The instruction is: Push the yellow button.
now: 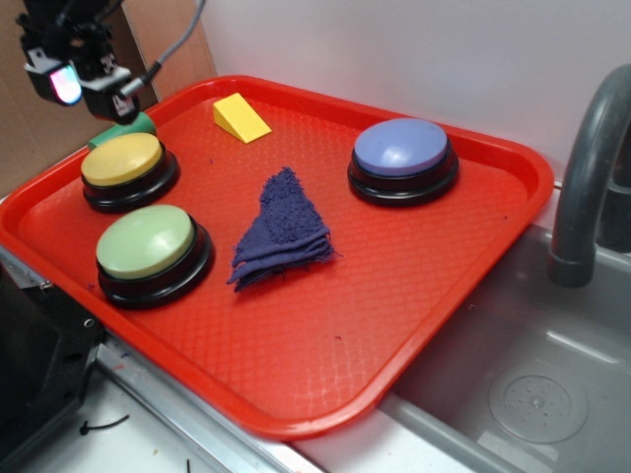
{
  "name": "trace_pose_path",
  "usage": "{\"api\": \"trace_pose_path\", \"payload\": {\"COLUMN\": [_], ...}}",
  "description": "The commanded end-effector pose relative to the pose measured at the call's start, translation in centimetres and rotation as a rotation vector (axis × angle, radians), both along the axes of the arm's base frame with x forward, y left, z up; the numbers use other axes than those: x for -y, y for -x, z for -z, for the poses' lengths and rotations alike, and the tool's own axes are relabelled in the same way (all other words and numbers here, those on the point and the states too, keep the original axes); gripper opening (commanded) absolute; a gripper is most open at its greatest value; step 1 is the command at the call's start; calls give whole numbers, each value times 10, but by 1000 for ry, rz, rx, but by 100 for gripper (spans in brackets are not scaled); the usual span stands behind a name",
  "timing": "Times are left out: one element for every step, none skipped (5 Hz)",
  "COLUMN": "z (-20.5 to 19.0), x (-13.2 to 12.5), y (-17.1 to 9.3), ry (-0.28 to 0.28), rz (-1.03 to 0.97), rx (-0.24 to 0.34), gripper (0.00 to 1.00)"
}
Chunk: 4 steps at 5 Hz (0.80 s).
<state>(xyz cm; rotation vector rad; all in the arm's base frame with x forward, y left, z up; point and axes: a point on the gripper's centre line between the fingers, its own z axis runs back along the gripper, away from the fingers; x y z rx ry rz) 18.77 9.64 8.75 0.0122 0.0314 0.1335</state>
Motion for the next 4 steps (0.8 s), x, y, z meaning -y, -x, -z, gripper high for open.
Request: {"api": "trace_pose_path", "payload": {"z": [29,38,34,27], "x": [-7,-9,-10,-12], "y": [-5,-4,-4,-4], "ry": [-31,-32,-23,-27], "rz": [33,31,26,11], "rx": [15,2,6,11], "gripper": [100,100,100,100]}}
